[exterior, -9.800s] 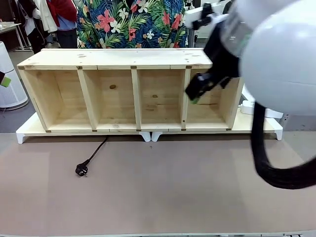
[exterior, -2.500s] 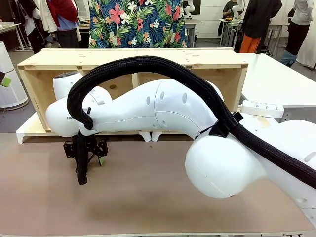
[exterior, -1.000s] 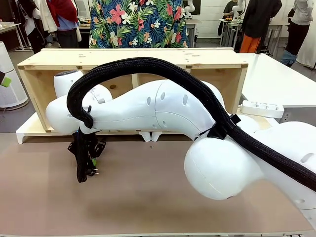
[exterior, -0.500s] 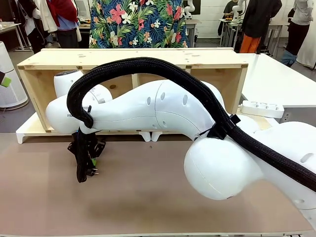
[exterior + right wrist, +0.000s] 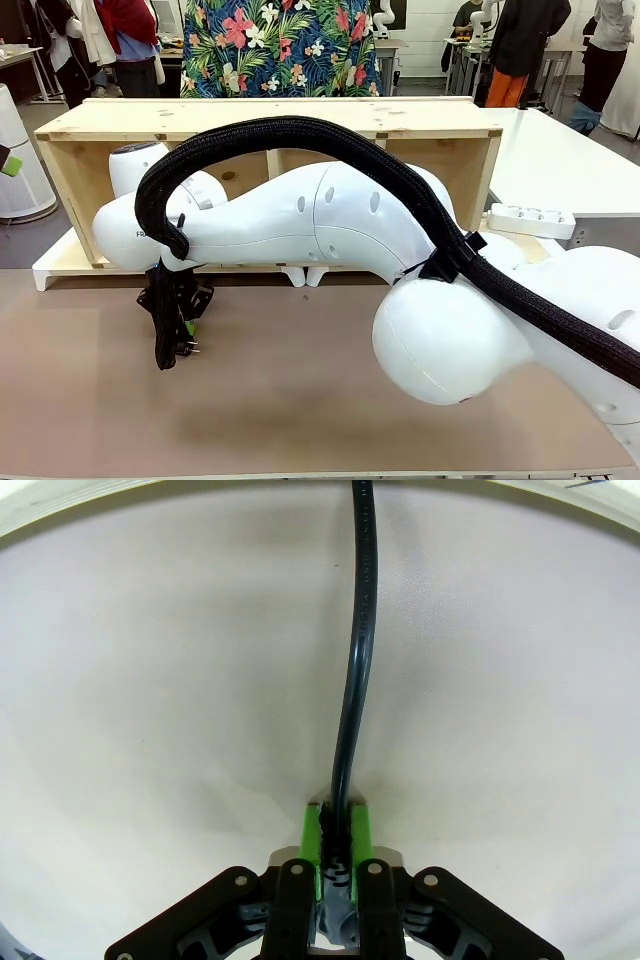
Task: Perform cable management.
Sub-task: Pull the grasped Power Cable to the location of the Power Strip.
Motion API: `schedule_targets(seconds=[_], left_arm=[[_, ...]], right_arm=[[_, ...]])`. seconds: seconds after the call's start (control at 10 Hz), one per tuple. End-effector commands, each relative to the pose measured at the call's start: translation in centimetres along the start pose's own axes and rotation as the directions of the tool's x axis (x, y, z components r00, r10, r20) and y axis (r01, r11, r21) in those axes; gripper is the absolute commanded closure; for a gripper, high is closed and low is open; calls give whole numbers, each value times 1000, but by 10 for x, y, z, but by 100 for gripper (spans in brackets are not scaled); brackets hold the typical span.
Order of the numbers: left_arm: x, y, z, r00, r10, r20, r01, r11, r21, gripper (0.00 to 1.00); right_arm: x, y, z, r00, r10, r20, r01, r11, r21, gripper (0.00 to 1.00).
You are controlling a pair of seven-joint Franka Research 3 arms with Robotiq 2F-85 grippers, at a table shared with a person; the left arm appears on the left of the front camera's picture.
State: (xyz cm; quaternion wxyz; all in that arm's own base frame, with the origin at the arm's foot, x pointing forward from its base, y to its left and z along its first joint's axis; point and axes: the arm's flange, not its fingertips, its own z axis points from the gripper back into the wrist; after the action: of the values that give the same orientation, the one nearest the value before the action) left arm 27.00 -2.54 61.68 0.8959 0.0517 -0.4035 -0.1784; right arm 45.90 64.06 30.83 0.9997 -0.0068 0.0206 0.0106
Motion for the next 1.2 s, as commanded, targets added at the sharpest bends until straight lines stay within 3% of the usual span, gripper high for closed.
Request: schedule_targets(seconds=[0.0, 0.8, 0.9, 1.1], left_arm=[[2, 0, -2, 1000, -1, 6, 1, 1000, 11, 0], [2, 0, -2, 1000, -1, 6, 1, 1000, 11, 0], [2, 0, -2, 1000, -1, 6, 1, 1000, 11, 0], [2, 0, -2, 1000, -1, 6, 1, 1000, 11, 0]], right_arm=[[0, 0, 0, 1000, 0, 0, 0, 1000, -2, 100], [0, 0, 0, 1000, 0, 0, 0, 1000, -2, 100], [0, 0, 0, 1000, 0, 0, 0, 1000, 0, 86], [-11, -8, 8, 1000, 26, -18, -26, 999, -34, 86]])
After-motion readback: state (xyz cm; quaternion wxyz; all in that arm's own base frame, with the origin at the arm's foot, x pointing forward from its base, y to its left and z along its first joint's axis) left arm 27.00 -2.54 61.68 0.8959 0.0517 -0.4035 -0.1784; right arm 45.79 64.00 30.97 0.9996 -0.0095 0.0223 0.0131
